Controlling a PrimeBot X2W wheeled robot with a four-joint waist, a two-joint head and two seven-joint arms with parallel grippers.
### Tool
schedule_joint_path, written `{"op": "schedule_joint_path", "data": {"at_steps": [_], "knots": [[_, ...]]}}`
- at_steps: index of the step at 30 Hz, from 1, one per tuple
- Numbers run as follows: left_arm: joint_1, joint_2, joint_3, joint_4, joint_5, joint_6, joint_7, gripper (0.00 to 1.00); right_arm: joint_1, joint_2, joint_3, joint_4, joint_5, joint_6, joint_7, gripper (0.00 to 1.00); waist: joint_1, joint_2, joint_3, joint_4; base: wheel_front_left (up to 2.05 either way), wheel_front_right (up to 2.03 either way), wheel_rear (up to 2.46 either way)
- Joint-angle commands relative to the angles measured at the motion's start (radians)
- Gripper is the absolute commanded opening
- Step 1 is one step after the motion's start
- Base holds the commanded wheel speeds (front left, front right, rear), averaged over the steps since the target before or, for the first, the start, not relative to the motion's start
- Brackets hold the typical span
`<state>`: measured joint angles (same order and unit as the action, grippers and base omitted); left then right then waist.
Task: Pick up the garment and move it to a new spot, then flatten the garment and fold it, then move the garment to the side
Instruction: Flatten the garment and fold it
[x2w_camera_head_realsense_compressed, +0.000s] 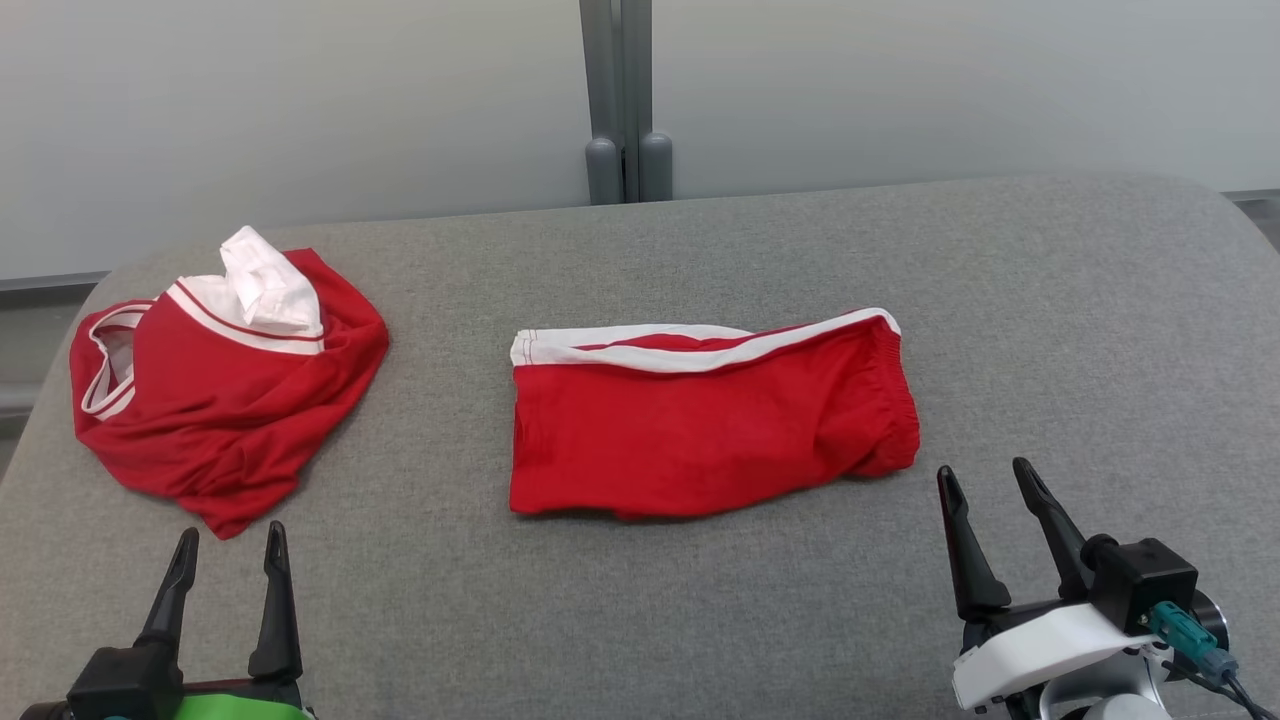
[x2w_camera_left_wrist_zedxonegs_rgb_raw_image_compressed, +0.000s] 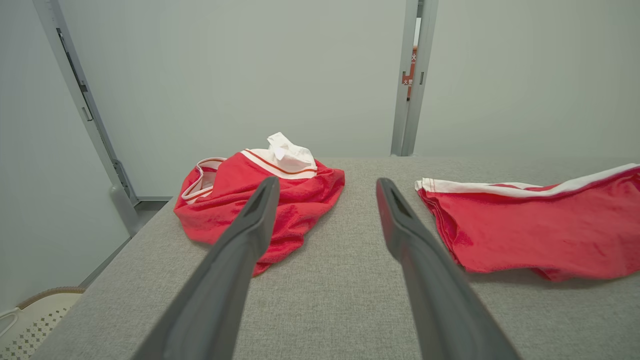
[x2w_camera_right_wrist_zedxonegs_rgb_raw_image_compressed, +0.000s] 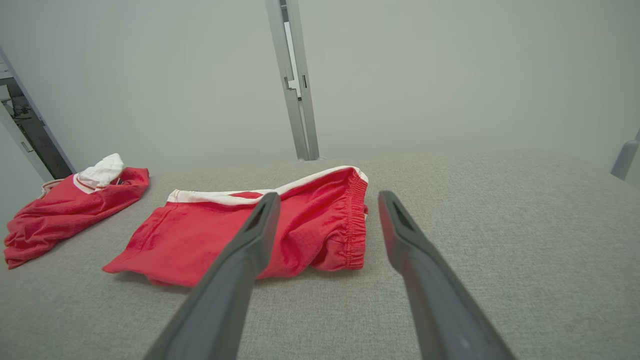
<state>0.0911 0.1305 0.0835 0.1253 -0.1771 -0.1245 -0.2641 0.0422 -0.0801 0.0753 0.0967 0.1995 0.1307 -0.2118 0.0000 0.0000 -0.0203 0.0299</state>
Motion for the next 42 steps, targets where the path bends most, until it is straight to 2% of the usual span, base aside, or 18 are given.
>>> {"op": "schedule_joint_path", "data": {"at_steps": [1, 13, 23, 29, 36, 42], "knots": [[-0.014, -0.003, 0.003, 0.001, 0.005, -0.006, 0.0, 1.0, 0.004, -0.002, -0.002, 0.004, -0.004, 0.0, 0.001, 1.0, 0.0, 0.0, -0.001, 0.0, 0.0, 0.0, 0.0], [-0.015, -0.012, 0.008, 0.008, 0.016, -0.005, 0.0, 1.0, -0.021, -0.01, 0.004, 0.021, -0.018, 0.0, 0.007, 1.0, 0.0, 0.0, 0.001, 0.004, 0.0, 0.0, 0.0], [-0.044, -0.029, -0.007, 0.009, 0.028, -0.006, 0.0, 1.0, -0.215, -0.054, 0.046, 0.131, -0.04, 0.0, 0.015, 1.0, 0.0, 0.0, 0.051, 0.029, 0.0, 0.0, 0.0], [-0.089, -0.041, -0.031, 0.018, 0.032, -0.006, 0.0, 1.0, -0.353, -0.082, 0.041, 0.267, -0.049, 0.0, 0.01, 1.0, 0.0, 0.0, 0.111, 0.069, 0.0, 0.0, 0.0], [-0.141, -0.054, -0.058, 0.031, 0.029, -0.006, 0.0, 1.0, -0.463, -0.103, 0.015, 0.494, -0.065, 0.0, 0.004, 1.0, 0.0, 0.0, 0.177, 0.109, 0.0, 0.0, 0.0], [-0.182, -0.062, -0.077, 0.044, 0.023, -0.006, 0.0, 1.0, -0.538, -0.094, -0.01, 0.678, -0.067, 0.0, -0.019, 1.0, 0.0, 0.0, 0.222, 0.128, 0.0, 0.0, 0.0]]}}
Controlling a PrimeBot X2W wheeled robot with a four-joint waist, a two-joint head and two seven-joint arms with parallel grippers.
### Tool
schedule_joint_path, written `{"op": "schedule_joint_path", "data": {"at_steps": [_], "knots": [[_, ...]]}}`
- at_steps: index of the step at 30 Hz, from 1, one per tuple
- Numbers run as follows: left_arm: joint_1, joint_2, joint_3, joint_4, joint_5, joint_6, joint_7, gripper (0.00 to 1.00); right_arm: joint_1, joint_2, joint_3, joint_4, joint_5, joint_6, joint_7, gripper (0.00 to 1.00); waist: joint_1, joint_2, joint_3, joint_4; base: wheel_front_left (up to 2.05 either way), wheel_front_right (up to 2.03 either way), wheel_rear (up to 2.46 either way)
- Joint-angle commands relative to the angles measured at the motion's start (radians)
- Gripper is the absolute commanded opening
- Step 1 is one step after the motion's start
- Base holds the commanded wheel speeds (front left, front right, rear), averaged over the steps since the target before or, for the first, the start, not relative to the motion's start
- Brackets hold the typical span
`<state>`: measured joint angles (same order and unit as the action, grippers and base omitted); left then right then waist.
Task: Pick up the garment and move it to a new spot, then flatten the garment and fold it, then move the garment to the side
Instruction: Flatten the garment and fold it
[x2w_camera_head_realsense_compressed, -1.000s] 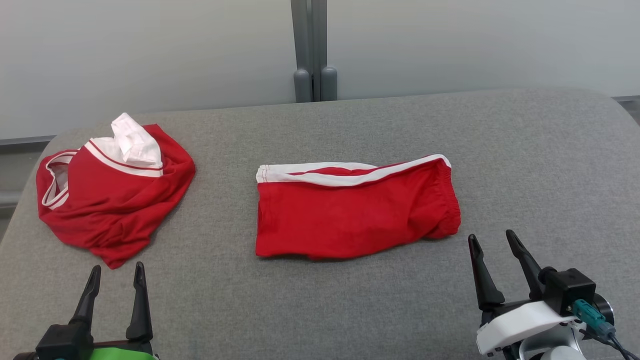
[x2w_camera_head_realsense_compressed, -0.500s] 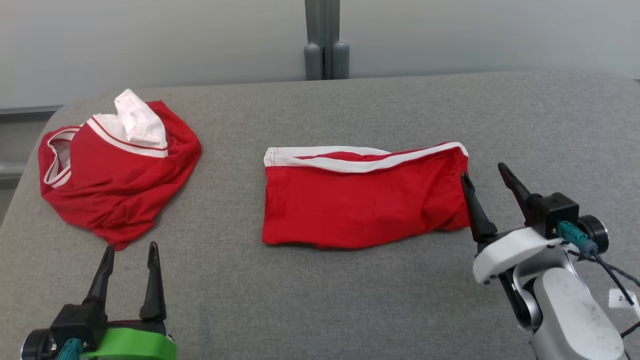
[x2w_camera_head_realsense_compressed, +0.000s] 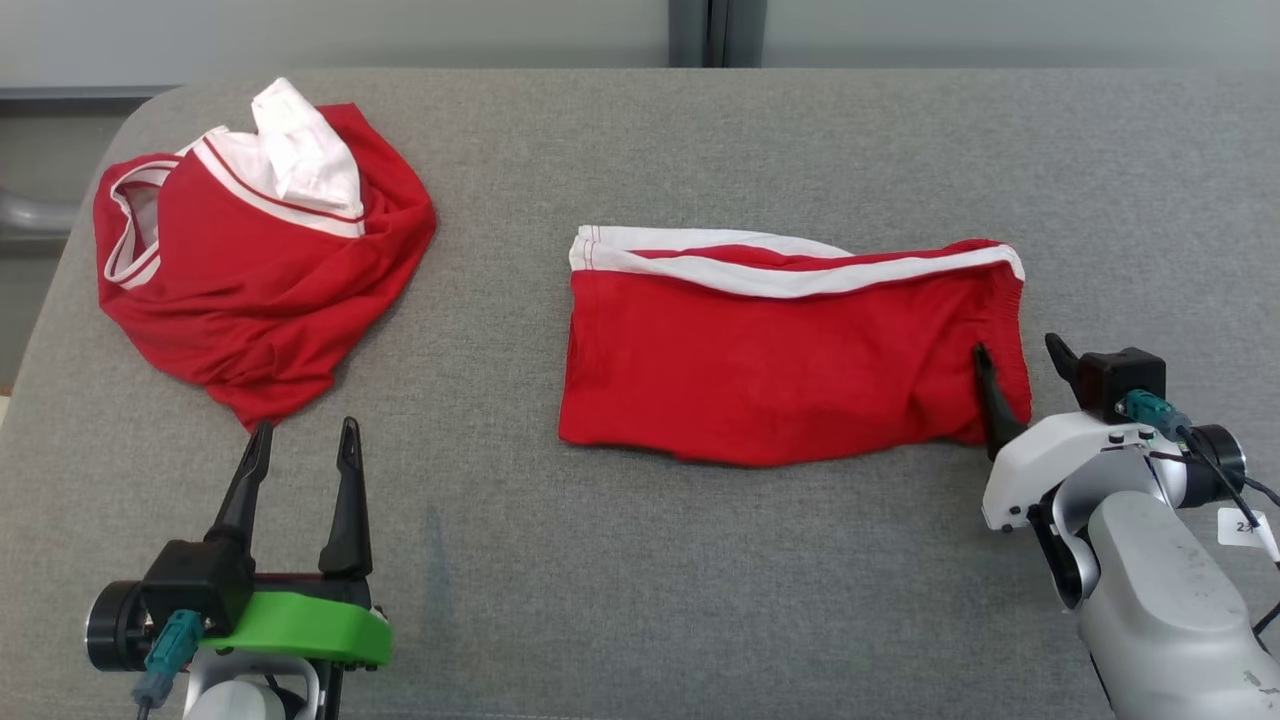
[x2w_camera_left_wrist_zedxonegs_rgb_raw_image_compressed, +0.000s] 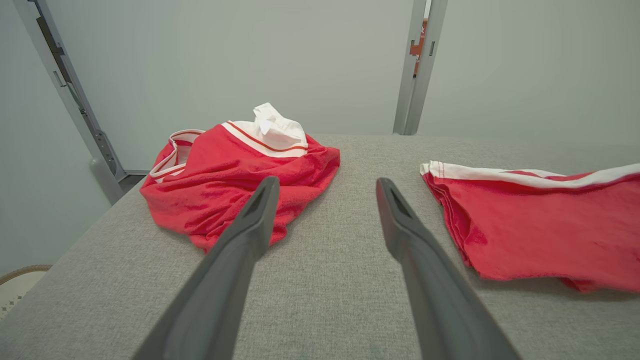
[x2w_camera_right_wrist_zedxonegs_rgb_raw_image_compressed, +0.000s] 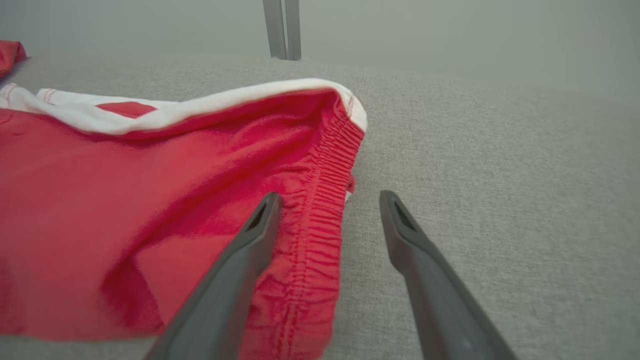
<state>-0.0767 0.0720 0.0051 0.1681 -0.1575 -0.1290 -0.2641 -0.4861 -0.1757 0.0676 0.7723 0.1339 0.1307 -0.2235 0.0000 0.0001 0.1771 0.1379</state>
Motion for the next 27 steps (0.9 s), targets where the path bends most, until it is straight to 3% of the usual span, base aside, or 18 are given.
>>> {"op": "schedule_joint_path", "data": {"at_steps": [1, 10, 11, 12, 19, 27], "knots": [[-0.02, -0.004, 0.0, 0.003, 0.002, -0.002, 0.0, 1.0, -0.021, 0.006, -0.005, 0.033, 0.002, 0.0, -0.01, 1.0, 0.0, -0.0001, 0.03, 0.022, 0.0, 0.0, 0.0], [-0.048, -0.01, -0.013, 0.02, 0.001, -0.002, 0.0, 1.0, -0.089, 0.053, -0.021, 0.248, 0.09, 0.0, -0.021, 1.0, 0.0, -0.0001, 0.045, 0.035, 0.0, 0.0, 0.0], [-0.049, -0.01, -0.014, 0.021, 0.001, -0.002, 0.0, 1.0, -0.094, 0.057, -0.017, 0.261, 0.102, 0.0, -0.02, 0.38, 0.0, -0.0001, 0.045, 0.036, 0.0, 0.0, 0.0], [-0.05, -0.01, -0.015, 0.023, 0.0, -0.002, 0.0, 1.0, -0.1, 0.062, -0.012, 0.273, 0.121, 0.0, -0.02, 0.0, 0.0, -0.0001, 0.044, 0.036, 0.0, 0.0, 0.0], [-0.036, -0.011, -0.003, 0.031, 0.006, -0.002, 0.0, 1.0, -0.128, 0.028, 0.026, 0.311, 0.177, -0.001, -0.03, 0.0, 0.0, -0.0001, 0.028, 0.021, 0.0, 0.0, 0.0], [-0.005, -0.011, 0.018, 0.014, 0.017, -0.002, 0.0, 1.0, -0.094, -0.121, 0.042, 0.289, 0.239, -0.001, -0.04, 0.0, 0.0, -0.0001, -0.009, -0.027, 0.0, 0.0, 0.0]]}}
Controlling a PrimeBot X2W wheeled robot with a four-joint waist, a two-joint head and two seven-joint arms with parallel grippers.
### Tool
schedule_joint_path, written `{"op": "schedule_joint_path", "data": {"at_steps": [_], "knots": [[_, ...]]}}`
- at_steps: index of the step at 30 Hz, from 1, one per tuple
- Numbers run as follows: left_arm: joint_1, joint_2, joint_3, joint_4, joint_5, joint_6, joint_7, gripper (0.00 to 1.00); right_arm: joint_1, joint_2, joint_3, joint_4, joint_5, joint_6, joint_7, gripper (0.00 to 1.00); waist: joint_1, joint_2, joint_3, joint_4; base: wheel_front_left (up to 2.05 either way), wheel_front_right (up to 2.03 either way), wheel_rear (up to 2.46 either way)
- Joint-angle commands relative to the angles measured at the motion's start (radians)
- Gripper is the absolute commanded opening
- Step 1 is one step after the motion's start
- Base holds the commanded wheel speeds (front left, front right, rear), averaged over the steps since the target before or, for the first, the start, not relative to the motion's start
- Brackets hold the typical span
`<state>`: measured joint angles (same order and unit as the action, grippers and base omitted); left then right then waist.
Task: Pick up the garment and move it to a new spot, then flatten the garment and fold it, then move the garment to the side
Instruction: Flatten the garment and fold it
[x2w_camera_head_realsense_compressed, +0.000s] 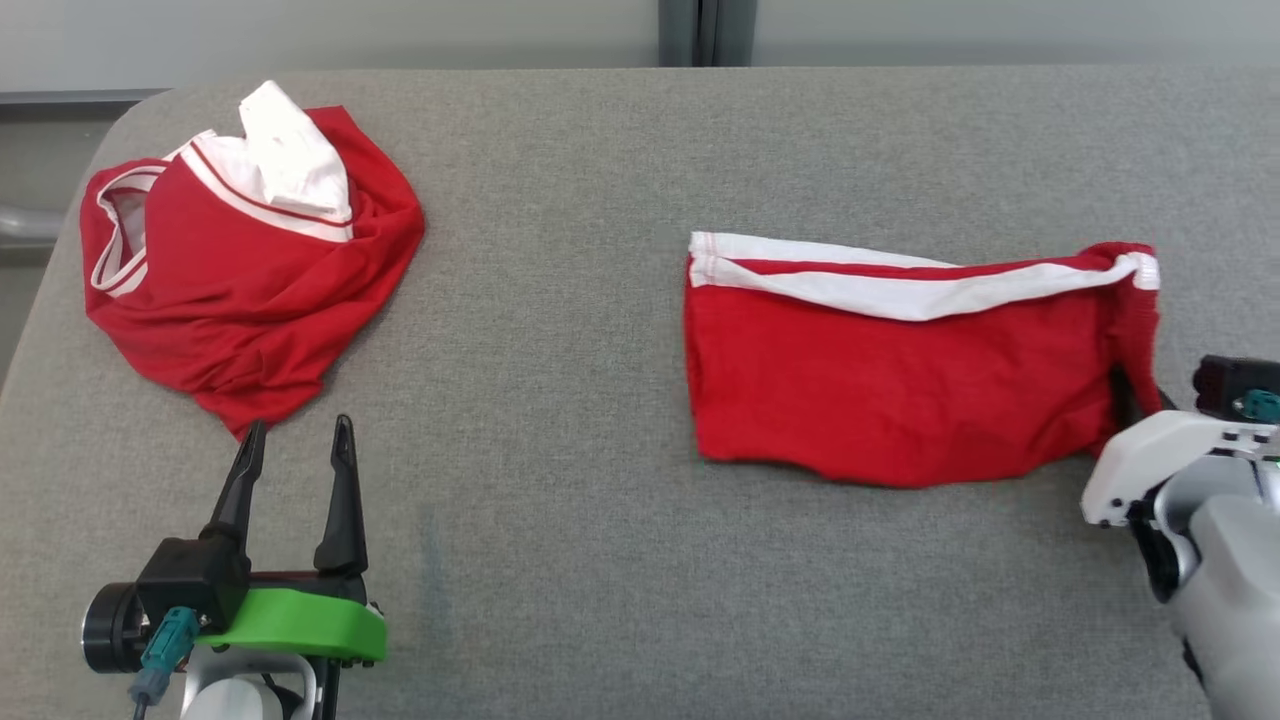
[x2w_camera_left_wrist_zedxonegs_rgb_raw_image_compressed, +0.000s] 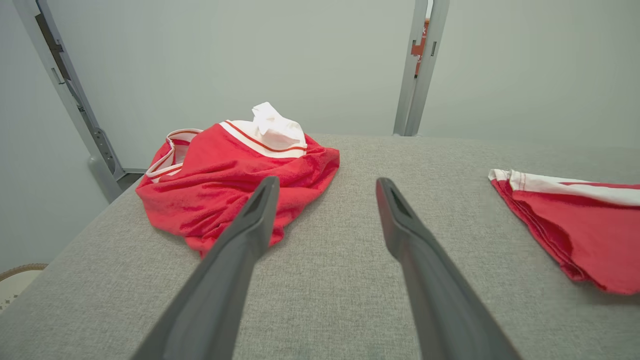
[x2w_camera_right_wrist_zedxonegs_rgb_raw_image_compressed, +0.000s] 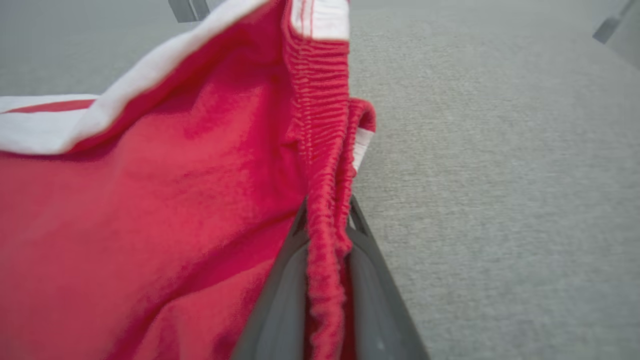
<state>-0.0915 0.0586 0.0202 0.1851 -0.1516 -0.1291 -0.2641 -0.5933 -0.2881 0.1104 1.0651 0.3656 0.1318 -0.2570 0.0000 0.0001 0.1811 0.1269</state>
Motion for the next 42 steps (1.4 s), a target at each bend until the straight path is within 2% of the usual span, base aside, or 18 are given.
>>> {"op": "schedule_joint_path", "data": {"at_steps": [1, 6, 12, 20, 26, 32, 38, 39, 40, 42], "knots": [[0.012, 0.002, 0.004, -0.006, 0.011, -0.002, 0.0, 1.0, 0.019, -0.03, 0.002, -0.009, 0.023, -0.002, -0.006, 0.0, 0.0, -0.0001, -0.015, -0.022, 0.0, 0.0, 0.0], [0.021, 0.0, 0.01, -0.013, 0.009, -0.002, 0.0, 1.0, 0.03, -0.122, 0.037, -0.057, 0.093, -0.002, 0.041, 0.0, 0.0, -0.0001, -0.016, -0.049, 0.0, 0.0, 0.0], [0.026, -0.002, 0.014, -0.011, 0.01, -0.002, 0.0, 1.0, 0.002, -0.145, 0.108, -0.168, 0.178, -0.002, 0.127, 0.0, 0.0, -0.0001, -0.021, -0.079, 0.0, 0.0, 0.0], [0.02, -0.003, 0.014, -0.007, 0.014, -0.002, 0.0, 1.0, 0.0, -0.1, 0.205, -0.363, 0.309, -0.002, 0.251, 0.0, 0.0, -0.0001, -0.031, -0.092, 0.0, 0.0, 0.0], [0.022, -0.005, 0.012, -0.006, 0.006, -0.002, 0.0, 1.0, 0.01, -0.059, 0.24, -0.474, 0.376, -0.002, 0.329, 0.0, 0.0, -0.0001, -0.03, -0.087, 0.0, 0.0, 0.0], [0.009, -0.007, 0.001, -0.002, 0.001, -0.002, 0.0, 1.0, 0.016, -0.002, 0.259, -0.524, 0.387, -0.001, 0.372, 0.0, 0.0, -0.0001, -0.026, -0.07, 0.0, 0.0, 0.0], [0.002, -0.007, -0.01, 0.004, -0.004, -0.002, 0.0, 1.0, 0.035, 0.05, 0.261, -0.495, 0.338, -0.001, 0.346, 0.0, 0.0, -0.0001, -0.024, -0.048, 0.0, 0.0, 0.0], [0.001, -0.007, -0.011, 0.005, -0.005, -0.002, 0.0, 1.0, 0.035, 0.056, 0.259, -0.488, 0.329, -0.001, 0.335, 0.2, 0.0, -0.0001, -0.023, -0.046, 0.0, 0.0, 0.0], [0.0, -0.008, -0.012, 0.007, -0.005, -0.002, 0.0, 1.0, 0.038, 0.07, 0.26, -0.483, 0.325, -0.001, 0.322, 1.0, 0.0, -0.0001, -0.023, -0.043, 0.0, 0.0, 0.0], [0.0, -0.007, -0.011, 0.009, -0.004, -0.002, 0.0, 1.0, 0.048, 0.083, 0.269, -0.473, 0.316, -0.001, 0.309, 1.0, 0.0, -0.0001, -0.026, -0.039, 0.0, 0.0, 0.0]]}}
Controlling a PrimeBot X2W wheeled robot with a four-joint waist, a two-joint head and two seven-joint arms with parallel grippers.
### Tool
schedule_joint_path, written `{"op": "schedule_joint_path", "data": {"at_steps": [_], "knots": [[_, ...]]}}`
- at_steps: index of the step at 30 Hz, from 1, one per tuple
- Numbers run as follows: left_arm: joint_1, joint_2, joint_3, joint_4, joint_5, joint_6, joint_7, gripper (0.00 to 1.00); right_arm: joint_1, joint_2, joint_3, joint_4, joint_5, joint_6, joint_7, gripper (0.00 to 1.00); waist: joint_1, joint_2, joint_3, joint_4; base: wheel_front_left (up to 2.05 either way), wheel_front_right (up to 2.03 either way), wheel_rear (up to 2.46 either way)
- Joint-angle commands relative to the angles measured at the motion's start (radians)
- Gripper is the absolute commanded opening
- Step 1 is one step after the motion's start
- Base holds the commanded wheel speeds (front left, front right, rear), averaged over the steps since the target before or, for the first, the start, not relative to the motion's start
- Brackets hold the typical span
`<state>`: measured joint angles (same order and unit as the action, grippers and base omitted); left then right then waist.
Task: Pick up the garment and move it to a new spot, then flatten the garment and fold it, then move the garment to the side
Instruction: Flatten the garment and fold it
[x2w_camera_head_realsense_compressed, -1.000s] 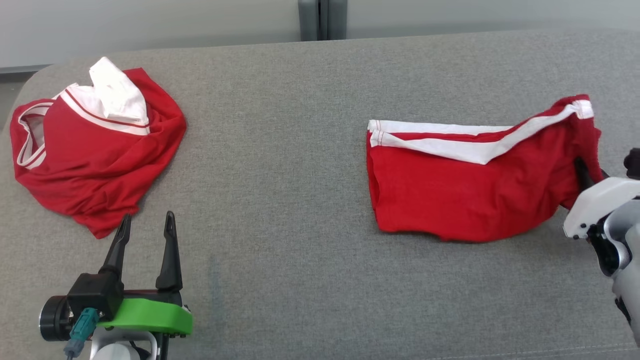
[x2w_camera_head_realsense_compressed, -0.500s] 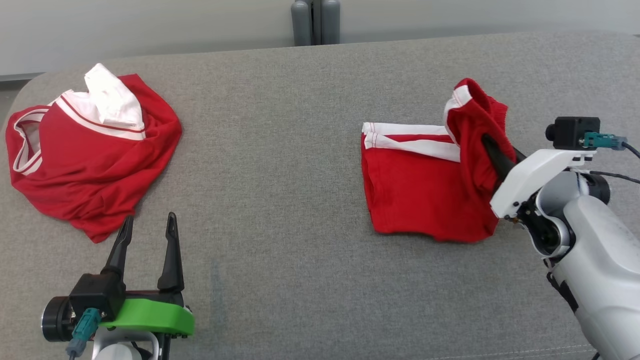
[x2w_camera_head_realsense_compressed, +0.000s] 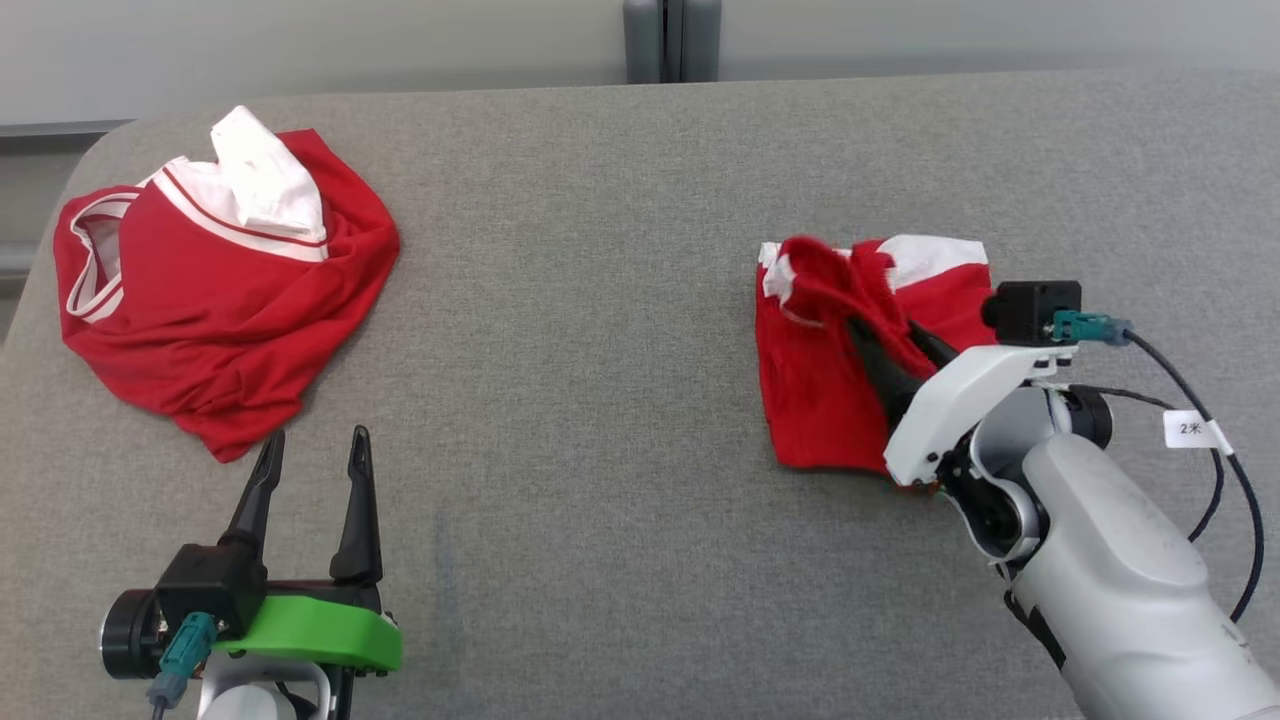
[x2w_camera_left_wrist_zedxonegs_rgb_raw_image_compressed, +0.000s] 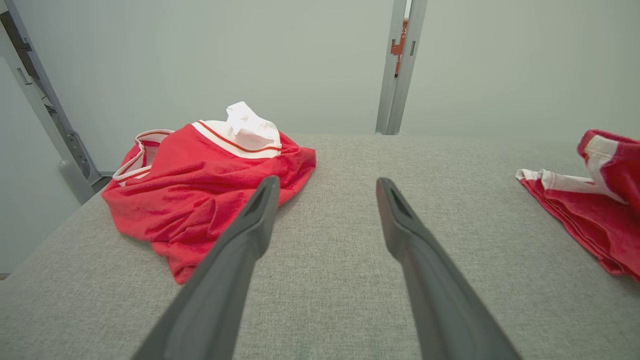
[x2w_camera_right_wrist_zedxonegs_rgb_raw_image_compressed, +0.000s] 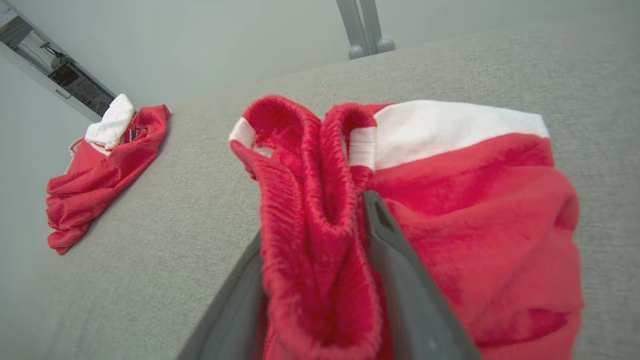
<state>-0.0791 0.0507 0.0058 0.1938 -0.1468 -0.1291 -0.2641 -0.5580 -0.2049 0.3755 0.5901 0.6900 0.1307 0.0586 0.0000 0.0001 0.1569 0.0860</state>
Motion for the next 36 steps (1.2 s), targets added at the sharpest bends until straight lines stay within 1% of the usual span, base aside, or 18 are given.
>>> {"op": "schedule_joint_path", "data": {"at_steps": [1, 6, 10, 13, 17, 22, 23, 29, 34, 36], "knots": [[-0.011, 0.0, 0.003, 0.001, -0.009, -0.002, 0.0, 1.0, 0.015, -0.003, 0.009, 0.001, -0.017, 0.0, -0.017, 1.0, 0.0, -0.0001, -0.003, 0.003, 0.0, 0.0, 0.0], [0.009, 0.0, 0.012, 0.004, -0.003, -0.002, 0.0, 1.0, 0.044, -0.031, 0.015, -0.03, -0.053, 0.0, -0.124, 1.0, 0.0, -0.0001, -0.027, -0.001, 0.0, 0.0, 0.0], [0.029, 0.0, 0.024, 0.001, 0.004, -0.001, 0.0, 1.0, 0.082, -0.061, -0.006, -0.06, -0.088, 0.0, -0.222, 1.0, 0.0, -0.0001, -0.05, -0.015, 0.0, 0.0, 0.0], [0.041, 0.0, 0.034, -0.006, 0.01, -0.001, 0.0, 1.0, 0.121, -0.084, -0.033, -0.086, -0.133, 0.0, -0.277, 1.0, 0.0, -0.0001, -0.064, -0.028, 0.0, 0.0, 0.0], [0.054, 0.0, 0.043, -0.012, 0.017, -0.001, 0.0, 1.0, 0.187, -0.095, -0.1, -0.137, -0.182, 0.0, -0.312, 1.0, 0.0, -0.0001, -0.077, -0.044, 0.0, 0.0, 0.0], [0.068, 0.001, 0.054, -0.02, 0.027, -0.001, 0.0, 1.0, 0.284, -0.073, -0.185, -0.231, -0.237, 0.0, -0.324, 1.0, 0.0, -0.0001, -0.088, -0.063, 0.0, 0.0, 0.0], [0.071, 0.002, 0.058, -0.021, 0.028, -0.001, 0.0, 1.0, 0.31, -0.066, -0.205, -0.266, -0.251, 0.0, -0.325, 1.0, 0.0, -0.0001, -0.091, -0.068, 0.0, 0.0, 0.0], [0.079, 0.008, 0.073, -0.021, 0.036, 0.0, 0.0, 1.0, 0.433, -0.032, -0.256, -0.42, -0.318, 0.0, -0.324, 1.0, 0.0, -0.0001, -0.11, -0.084, 0.0, 0.0, 0.0], [0.083, 0.013, 0.078, -0.018, 0.043, -0.001, 0.0, 1.0, 0.525, 0.01, -0.289, -0.509, -0.387, 0.0, -0.324, 1.0, 0.0, -0.0001, -0.125, -0.086, 0.0, 0.0, 0.0], [0.085, 0.016, 0.08, -0.018, 0.044, -0.001, 0.0, 1.0, 0.545, 0.022, -0.296, -0.524, -0.403, 0.0, -0.324, 1.0, 0.0, -0.0001, -0.128, -0.084, 0.0, 0.0, 0.0]]}}
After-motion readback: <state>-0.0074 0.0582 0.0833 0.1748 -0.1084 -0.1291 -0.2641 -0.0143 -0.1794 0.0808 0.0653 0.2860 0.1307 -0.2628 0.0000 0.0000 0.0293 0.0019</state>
